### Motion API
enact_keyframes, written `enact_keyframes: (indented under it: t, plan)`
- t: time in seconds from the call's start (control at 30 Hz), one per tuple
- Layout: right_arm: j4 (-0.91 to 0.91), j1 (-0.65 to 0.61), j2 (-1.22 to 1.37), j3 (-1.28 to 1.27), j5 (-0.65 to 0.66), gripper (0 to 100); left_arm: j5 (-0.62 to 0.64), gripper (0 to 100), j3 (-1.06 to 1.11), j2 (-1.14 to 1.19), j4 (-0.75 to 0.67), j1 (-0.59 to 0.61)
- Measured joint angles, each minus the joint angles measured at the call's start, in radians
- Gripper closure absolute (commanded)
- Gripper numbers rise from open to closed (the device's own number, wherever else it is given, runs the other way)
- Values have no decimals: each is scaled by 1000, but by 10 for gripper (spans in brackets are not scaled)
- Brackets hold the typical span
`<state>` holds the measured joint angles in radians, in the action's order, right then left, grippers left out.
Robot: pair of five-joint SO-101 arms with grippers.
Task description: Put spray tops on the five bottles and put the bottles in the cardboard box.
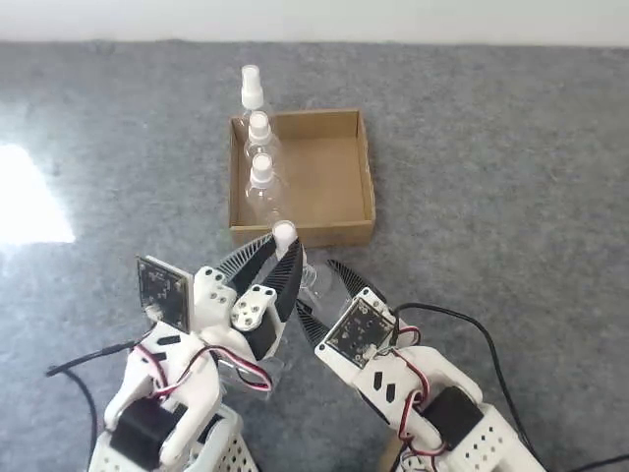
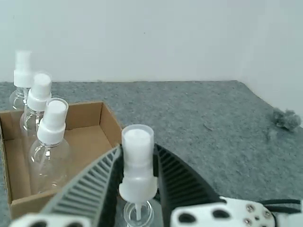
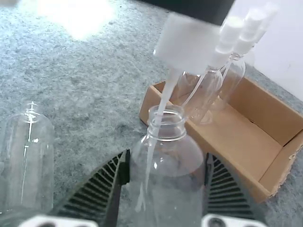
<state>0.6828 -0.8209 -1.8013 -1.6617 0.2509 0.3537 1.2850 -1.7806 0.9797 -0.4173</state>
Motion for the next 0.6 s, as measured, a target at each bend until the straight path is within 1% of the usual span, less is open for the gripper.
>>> enact_keyframes:
  t: [0.4, 0.53, 0.6]
  plan:
    - [3, 0, 0, 2, -2, 830, -6, 987, 11, 0, 0, -6]
    - [12, 23, 0, 5, -2, 830, -9, 987, 72, 0, -63, -8]
    - [12, 26, 0, 5, -2, 830, -37, 983, 106, 2, -98, -9]
